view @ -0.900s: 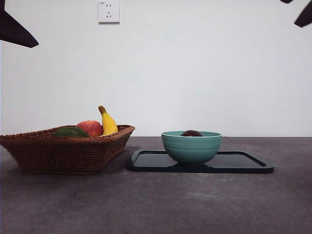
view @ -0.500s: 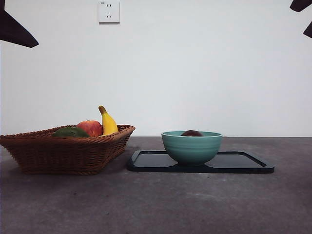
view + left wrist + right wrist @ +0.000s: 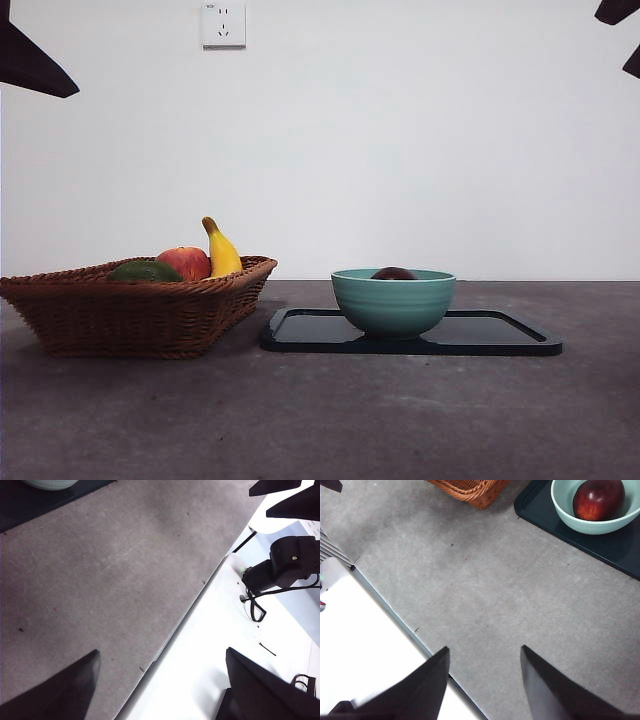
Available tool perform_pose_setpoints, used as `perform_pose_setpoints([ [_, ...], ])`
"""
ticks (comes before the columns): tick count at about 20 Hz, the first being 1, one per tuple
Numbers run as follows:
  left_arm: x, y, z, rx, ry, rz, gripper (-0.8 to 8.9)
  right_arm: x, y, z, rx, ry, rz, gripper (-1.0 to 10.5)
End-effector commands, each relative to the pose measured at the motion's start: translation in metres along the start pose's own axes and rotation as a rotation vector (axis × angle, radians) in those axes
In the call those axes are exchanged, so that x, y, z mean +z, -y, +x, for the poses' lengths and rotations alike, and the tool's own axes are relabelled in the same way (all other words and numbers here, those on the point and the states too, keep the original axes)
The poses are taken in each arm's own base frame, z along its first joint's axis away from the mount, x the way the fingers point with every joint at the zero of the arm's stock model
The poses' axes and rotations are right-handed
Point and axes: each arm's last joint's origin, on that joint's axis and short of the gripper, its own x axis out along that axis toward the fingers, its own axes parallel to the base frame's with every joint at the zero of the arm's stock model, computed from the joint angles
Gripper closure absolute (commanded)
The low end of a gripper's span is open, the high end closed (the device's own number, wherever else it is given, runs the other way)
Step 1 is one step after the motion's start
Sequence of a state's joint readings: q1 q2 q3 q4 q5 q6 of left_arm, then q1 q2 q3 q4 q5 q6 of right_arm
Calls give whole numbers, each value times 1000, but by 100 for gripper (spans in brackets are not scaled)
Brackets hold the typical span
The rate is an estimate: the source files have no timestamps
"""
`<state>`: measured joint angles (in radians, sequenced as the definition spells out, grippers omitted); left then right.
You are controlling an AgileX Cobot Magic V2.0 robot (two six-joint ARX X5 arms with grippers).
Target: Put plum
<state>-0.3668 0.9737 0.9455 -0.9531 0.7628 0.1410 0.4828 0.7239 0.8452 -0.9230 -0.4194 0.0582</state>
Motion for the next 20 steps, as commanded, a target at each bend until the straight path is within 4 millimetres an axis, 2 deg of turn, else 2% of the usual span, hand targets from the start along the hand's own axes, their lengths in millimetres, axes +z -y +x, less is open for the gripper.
perform_pose_setpoints([
  [1,3,1,0,-9,6,19,413,2,-1,0,8,7,2,721],
  [6,8,0,0,6,50,-7,445,2,-1,0,8,7,2,721],
  [11,29,5,0,48,174,1,409,2,-1,0,8,7,2,721],
  [15,55,10,-1,141,238,11,371,2,-1,0,8,7,1,721],
  [20,102,10,5,212,256,19,371,2,-1,0,8,7,1,721],
])
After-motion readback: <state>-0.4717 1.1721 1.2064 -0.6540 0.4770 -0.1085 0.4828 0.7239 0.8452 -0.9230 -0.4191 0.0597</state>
